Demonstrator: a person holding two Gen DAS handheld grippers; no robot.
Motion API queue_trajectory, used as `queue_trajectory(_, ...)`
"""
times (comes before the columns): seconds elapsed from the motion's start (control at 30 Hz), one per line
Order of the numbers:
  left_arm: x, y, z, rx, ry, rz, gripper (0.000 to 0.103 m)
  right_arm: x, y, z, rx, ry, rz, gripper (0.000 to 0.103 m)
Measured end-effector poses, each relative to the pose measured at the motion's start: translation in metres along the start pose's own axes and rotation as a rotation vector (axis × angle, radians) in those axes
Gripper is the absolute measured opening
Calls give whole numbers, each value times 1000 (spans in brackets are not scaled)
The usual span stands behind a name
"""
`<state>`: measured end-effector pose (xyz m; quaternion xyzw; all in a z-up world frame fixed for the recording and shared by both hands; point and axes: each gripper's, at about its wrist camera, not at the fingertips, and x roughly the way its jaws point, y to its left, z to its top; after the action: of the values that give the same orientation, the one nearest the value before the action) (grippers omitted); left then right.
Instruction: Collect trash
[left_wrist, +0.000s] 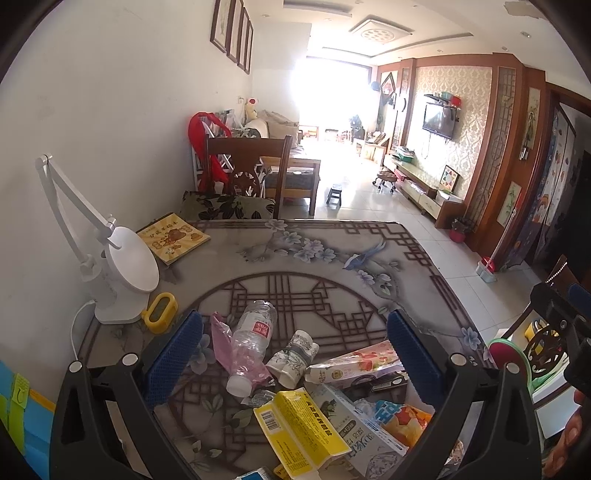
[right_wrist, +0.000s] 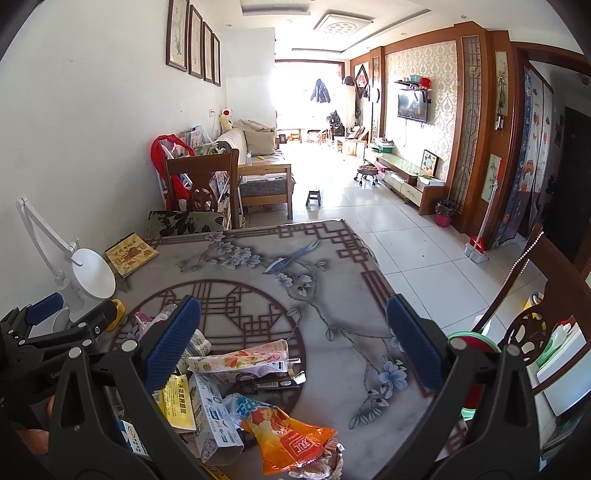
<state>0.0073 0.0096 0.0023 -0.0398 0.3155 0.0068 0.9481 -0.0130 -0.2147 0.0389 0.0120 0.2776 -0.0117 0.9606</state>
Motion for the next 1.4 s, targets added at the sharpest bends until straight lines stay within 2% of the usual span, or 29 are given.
queue_trajectory(1.4, 2, -5, -6, 26, -10, 35, 95, 2, 3, 0, 10, 21, 11, 99)
